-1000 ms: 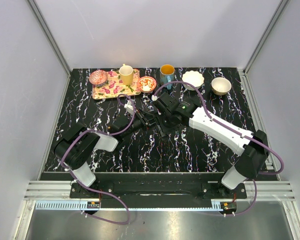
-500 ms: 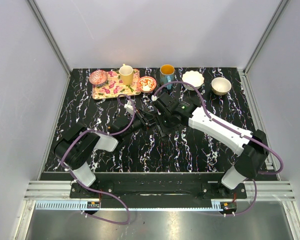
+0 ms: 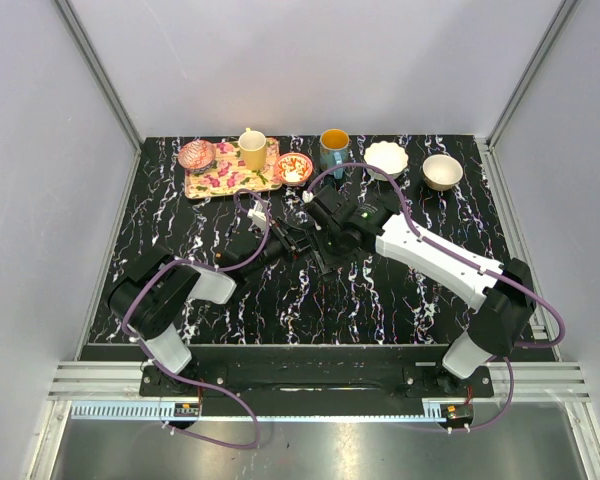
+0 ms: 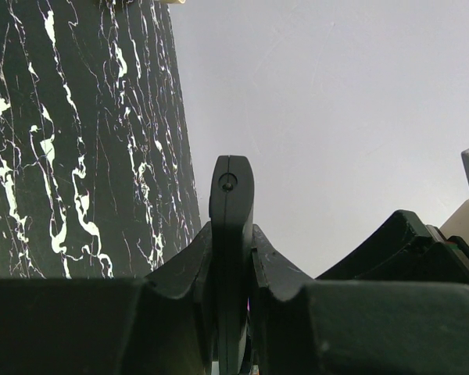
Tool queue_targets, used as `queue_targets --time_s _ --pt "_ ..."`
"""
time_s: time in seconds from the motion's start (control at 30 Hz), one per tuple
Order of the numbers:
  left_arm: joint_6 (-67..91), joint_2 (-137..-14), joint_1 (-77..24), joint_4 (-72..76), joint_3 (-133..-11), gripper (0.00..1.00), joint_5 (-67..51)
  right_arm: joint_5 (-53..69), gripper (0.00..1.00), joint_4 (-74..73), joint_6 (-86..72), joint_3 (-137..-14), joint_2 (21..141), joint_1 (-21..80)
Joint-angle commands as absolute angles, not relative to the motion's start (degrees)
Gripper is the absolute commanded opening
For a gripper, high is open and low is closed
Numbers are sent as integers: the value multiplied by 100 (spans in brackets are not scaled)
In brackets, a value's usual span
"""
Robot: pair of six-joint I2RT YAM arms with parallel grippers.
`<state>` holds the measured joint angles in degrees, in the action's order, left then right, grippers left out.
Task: Load the batteries into the remote control
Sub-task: Load the battery cover into the remote control.
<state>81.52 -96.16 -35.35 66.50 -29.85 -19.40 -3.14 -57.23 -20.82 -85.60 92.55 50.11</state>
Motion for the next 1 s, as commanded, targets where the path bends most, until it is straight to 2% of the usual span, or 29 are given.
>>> queue_targets --time_s 0.0,0.3,0.97 --pt "8429 -9527 -3604 7427 -3058 0 -1960 -606 45 -5625 -2092 -8648 9308 5054" --pt "8420 -9501 -3604 7392 -3085 0 -1986 -615 54 -5625 -2092 -8675 9343 5054" --pt "8402 -9519 -3604 7400 -3085 0 -2021 -659 58 -5616 -2127 -8815 9431 5054"
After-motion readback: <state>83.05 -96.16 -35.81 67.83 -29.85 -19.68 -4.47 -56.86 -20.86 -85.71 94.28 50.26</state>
